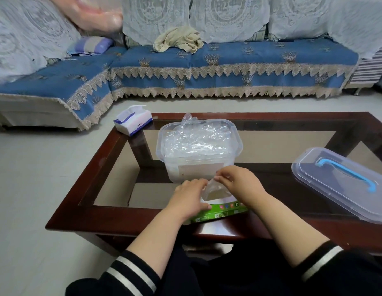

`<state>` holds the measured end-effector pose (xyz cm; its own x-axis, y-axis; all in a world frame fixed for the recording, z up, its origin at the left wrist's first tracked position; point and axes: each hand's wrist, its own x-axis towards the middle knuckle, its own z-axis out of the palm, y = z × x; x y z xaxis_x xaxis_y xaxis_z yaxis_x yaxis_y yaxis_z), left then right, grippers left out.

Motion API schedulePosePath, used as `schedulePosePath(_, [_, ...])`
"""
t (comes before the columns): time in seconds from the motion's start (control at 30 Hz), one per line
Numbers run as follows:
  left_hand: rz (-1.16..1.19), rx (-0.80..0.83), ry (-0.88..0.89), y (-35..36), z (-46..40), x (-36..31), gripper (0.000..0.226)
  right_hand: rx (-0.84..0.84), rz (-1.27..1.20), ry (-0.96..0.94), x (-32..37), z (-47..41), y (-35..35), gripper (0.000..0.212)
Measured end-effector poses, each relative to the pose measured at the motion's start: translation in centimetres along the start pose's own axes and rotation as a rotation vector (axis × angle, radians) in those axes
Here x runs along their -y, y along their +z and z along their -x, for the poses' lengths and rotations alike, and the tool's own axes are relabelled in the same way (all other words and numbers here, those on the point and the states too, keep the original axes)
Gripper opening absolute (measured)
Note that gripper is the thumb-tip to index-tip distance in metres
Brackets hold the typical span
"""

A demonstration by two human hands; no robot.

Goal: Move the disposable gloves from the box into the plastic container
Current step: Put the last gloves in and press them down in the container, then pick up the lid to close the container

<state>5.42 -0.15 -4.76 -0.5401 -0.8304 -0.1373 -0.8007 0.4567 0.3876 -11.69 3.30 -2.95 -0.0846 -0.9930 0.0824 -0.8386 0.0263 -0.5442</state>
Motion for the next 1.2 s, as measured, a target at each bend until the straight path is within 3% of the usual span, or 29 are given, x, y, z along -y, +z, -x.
schedulePosePath(0.13, [0.021, 0.003, 0.009, 0.1, -0.3, 0.3, 0.063, -0.250, -0.376, 0.110, 0.6, 0.6, -0.8, 0.019])
schedulePosePath(0.2, [0.058, 0.002, 0.015, 0.2, -0.2, 0.5, 0.062, -0.369, -0.566, 0.157, 1.0, 0.9, -1.3, 0.027])
schedulePosePath(0.3, [0.256, -0.078, 0.029, -0.4, 0.1, 0.3, 0.053, -0.423, -0.800, 0.205, 1.3, 1.4, -1.3, 0.032])
schedulePosePath(0.43, [0.953, -0.148, 0.045, -2.7, 0.8, -1.6, 0.046, -0.337, -0.981, 0.244, 1.6, 1.7, -0.5, 0.046])
schedulePosePath(0.5, [1.049, -0.214, -0.004, -2.9, 0.8, -2.5, 0.034, -0.246, -1.002, 0.260, 1.8, 1.7, -0.2, 0.052])
schedulePosePath(0.6, [1.113, -0.344, -0.123, -2.6, 0.7, -3.4, 0.028, -0.134, -0.912, 0.246, 2.1, 1.8, 0.3, 0.085])
schedulePosePath(0.63, [1.125, -0.386, -0.137, -2.5, 0.6, -3.5, 0.030, -0.123, -0.912, 0.243, 2.1, 1.8, 0.2, 0.085])
schedulePosePath(0.73, [1.097, -0.423, -0.176, -2.6, 0.7, -3.5, 0.039, -0.108, -0.905, 0.170, 2.1, 2.1, -0.1, 0.037])
schedulePosePath(0.83, [1.061, -0.386, -0.197, -2.1, 0.9, -3.5, 0.047, 0.003, -0.796, 0.143, 1.8, 2.3, 0.4, 0.032])
schedulePosePath(0.93, [1.109, -0.398, -0.149, -2.1, 0.9, -3.2, 0.035, -0.030, -0.945, 0.214, 1.8, 2.2, 0.4, 0.011])
schedulePosePath(1.1, [1.133, -0.317, -0.135, -2.2, 0.9, -3.1, 0.017, -0.131, -1.256, 0.348, 1.5, 1.9, -0.4, 0.021])
schedulePosePath(1.2, [1.161, -0.326, -0.197, -2.2, 1.0, -2.5, 0.010, -0.326, -1.222, 0.407, 1.3, 1.9, -0.8, 0.023])
